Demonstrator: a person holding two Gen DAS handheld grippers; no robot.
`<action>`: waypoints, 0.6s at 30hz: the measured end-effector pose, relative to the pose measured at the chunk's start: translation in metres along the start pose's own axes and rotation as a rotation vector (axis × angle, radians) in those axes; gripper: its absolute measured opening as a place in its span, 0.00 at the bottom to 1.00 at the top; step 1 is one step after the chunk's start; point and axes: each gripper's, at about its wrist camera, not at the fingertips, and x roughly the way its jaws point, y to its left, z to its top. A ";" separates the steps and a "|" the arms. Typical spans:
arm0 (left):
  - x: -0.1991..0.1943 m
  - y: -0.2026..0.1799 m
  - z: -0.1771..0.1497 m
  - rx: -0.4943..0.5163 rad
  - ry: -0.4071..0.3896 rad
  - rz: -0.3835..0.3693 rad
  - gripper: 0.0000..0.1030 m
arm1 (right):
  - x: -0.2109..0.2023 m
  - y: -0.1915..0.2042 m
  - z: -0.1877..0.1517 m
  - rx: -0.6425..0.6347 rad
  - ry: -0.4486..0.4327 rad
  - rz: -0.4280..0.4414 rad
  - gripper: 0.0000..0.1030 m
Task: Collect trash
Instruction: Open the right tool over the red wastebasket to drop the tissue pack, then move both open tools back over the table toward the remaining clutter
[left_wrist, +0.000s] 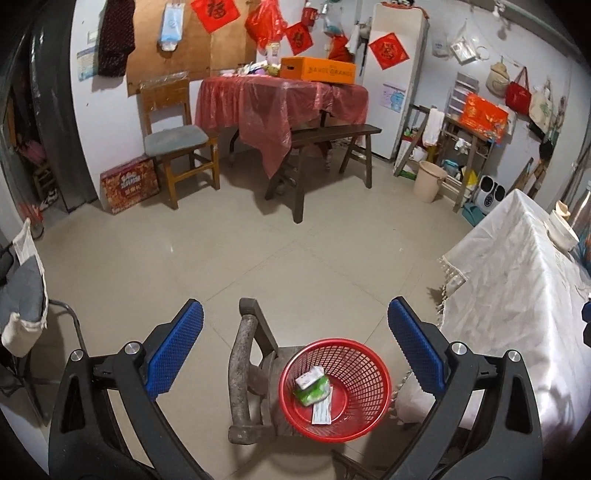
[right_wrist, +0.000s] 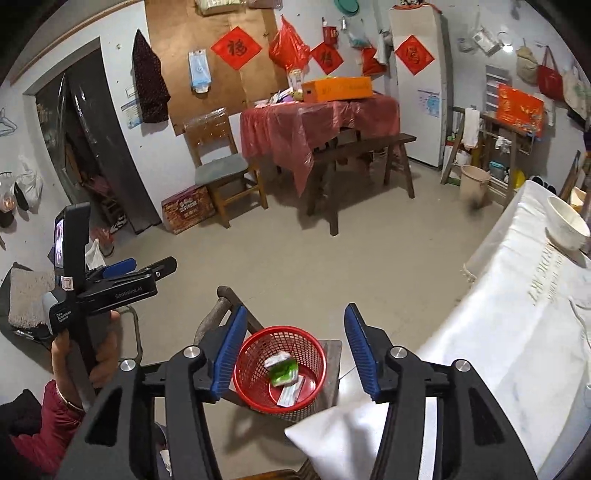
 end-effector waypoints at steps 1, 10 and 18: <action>-0.004 -0.006 0.001 0.012 -0.009 -0.004 0.93 | -0.004 -0.003 -0.002 0.004 -0.007 -0.002 0.55; -0.034 -0.045 0.007 0.078 -0.060 -0.061 0.93 | -0.049 -0.036 -0.014 0.052 -0.098 -0.050 0.70; -0.058 -0.091 0.005 0.153 -0.091 -0.102 0.93 | -0.097 -0.077 -0.029 0.123 -0.191 -0.109 0.76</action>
